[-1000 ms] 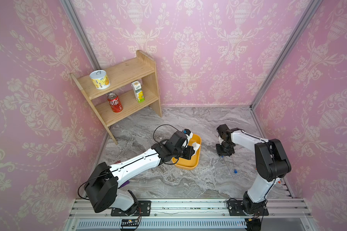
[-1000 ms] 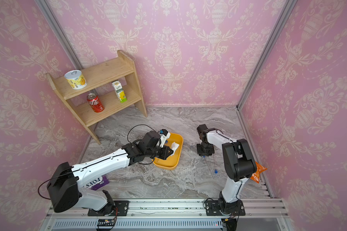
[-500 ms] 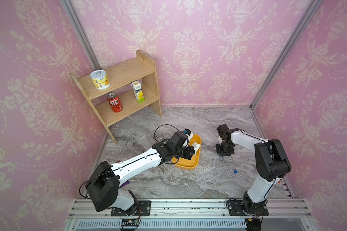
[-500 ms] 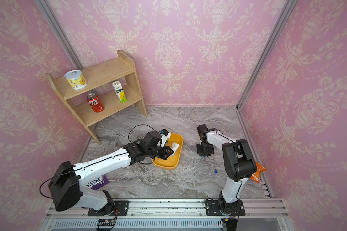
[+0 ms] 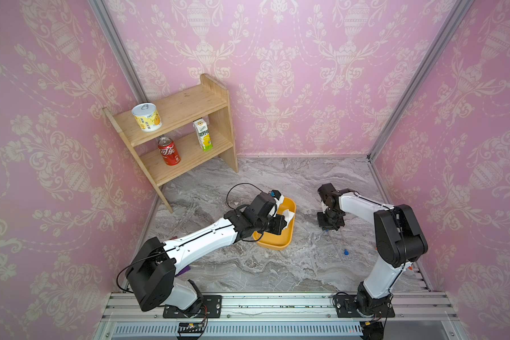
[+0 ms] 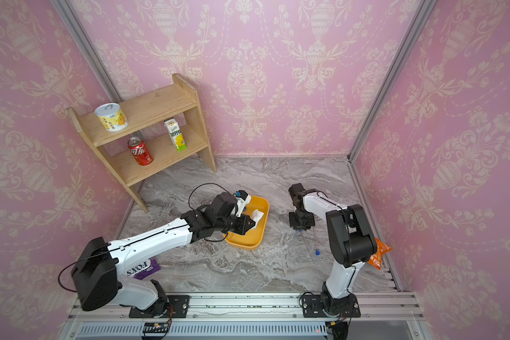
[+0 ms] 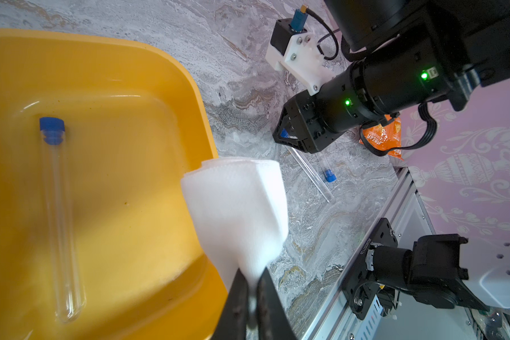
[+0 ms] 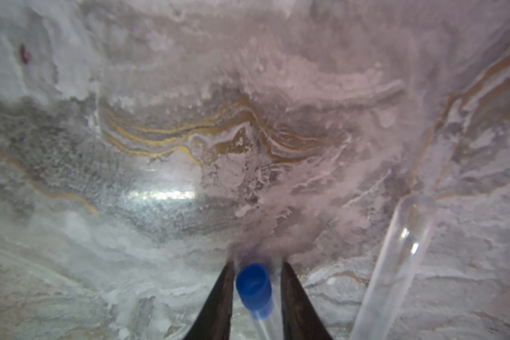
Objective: Wipe the exteriors of test tubes
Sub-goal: Pick up the test tube at the center of the board.
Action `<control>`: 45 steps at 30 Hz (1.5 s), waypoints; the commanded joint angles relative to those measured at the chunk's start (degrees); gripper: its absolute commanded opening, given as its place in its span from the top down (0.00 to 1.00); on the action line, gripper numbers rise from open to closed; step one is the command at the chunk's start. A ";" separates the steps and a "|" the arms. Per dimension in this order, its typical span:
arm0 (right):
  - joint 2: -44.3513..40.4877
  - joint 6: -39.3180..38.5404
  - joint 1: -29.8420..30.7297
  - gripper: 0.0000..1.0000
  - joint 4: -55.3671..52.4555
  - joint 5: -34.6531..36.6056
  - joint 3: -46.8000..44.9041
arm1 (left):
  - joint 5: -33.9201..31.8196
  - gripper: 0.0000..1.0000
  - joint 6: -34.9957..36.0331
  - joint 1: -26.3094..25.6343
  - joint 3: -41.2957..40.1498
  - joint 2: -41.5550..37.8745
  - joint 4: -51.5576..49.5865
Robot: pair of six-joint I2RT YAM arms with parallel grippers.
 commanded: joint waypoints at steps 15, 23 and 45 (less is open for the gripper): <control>1.41 0.57 0.72 0.81 -2.43 1.26 0.33 | 1.23 0.89 1.25 0.00 0.94 -0.34 -1.42; 1.43 0.89 0.72 0.85 -3.22 0.82 1.19 | 1.28 0.89 1.16 -0.06 0.59 -0.25 -1.12; -0.07 1.54 0.27 0.89 -8.58 -7.91 11.44 | 2.89 0.89 0.54 0.05 -2.51 -0.10 2.76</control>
